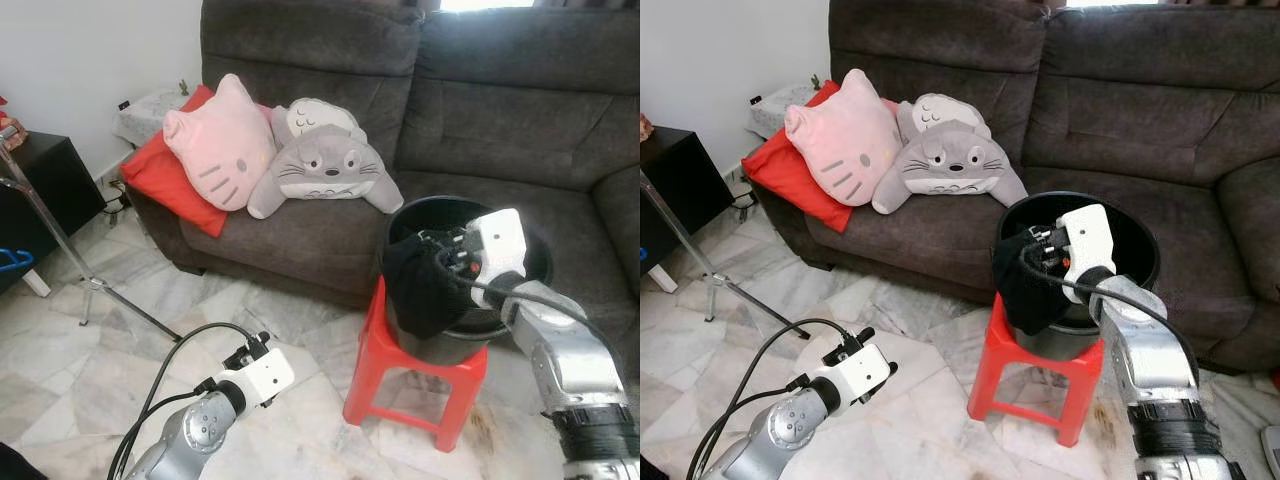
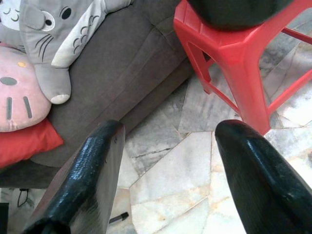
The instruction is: Hang hanger
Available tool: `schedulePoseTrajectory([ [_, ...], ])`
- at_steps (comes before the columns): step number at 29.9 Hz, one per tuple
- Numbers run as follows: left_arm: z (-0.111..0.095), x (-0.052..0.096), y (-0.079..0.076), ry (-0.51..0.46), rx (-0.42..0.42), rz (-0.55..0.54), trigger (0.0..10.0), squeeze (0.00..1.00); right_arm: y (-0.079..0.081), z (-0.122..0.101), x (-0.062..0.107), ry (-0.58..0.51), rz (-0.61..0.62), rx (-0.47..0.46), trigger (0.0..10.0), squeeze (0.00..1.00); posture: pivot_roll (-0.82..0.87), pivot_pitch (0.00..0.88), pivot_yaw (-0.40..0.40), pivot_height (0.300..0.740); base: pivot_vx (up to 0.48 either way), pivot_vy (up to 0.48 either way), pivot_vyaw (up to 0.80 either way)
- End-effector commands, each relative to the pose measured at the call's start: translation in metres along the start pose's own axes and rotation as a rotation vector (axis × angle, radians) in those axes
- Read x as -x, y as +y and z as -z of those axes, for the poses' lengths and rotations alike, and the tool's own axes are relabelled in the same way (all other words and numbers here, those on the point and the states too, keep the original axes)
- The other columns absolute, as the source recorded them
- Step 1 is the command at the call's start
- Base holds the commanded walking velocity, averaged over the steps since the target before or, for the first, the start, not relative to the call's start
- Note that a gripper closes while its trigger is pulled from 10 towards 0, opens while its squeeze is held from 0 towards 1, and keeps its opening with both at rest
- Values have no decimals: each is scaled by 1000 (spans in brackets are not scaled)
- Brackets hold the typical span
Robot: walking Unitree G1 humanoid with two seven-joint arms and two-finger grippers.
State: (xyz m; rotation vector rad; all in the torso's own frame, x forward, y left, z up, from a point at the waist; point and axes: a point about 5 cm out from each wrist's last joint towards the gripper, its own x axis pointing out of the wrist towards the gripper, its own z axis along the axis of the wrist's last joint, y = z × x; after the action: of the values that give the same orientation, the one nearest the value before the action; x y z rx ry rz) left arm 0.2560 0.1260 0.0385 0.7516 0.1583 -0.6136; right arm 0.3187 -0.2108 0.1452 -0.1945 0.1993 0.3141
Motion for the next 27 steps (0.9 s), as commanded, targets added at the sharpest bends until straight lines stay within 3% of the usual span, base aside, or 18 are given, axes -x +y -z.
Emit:
schedulePoseTrajectory([
  [1, 1, -1, 2, 5, -7, -3, 10000, 0, -1, -1, 5, -10, -9, 26, 10000, 0, -78, 0, 22, 740, 0, 0, 0],
  [4, 1, -1, 2, 5, -7, -4, 10000, 0, 4, 6, 11, 26, -51, 24, 10000, 0, -78, 0, 22, 740, 0, 0, 0],
  [8, 2, -1, 4, 8, -9, -10, 10000, 0, 30, 38, 34, 205, -285, 132, 10000, 0, -79, 0, 20, 740, 0, 0, 0],
  [12, 2, 0, 4, 8, -10, -9, 10000, 0, 43, 49, 48, 252, -390, 101, 10000, 0, -84, 0, 18, 740, 0, 0, 0],
  [13, 3, 0, 4, 9, -10, -10, 10000, 0, 50, 56, 57, 278, -421, 50, 10000, 0, -83, 0, 17, 740, 0, 0, 0],
  [18, 4, 0, 5, 13, -12, -11, 10000, 0, 46, 75, 66, 340, -348, -50, 10000, 0, -89, 0, 15, 740, 0, 0, 0],
  [21, 4, -1, 6, 13, -14, -12, 10000, 0, 28, 104, 66, 409, -158, -181, 10000, 0, -96, 0, 16, 740, 0, 0, 0],
  [27, 3, -2, 7, 11, -16, -16, 10000, 0, 21, 118, 55, 306, -31, -427, 10000, 0, -85, 0, 14, 740, 0, 0, 0],
])
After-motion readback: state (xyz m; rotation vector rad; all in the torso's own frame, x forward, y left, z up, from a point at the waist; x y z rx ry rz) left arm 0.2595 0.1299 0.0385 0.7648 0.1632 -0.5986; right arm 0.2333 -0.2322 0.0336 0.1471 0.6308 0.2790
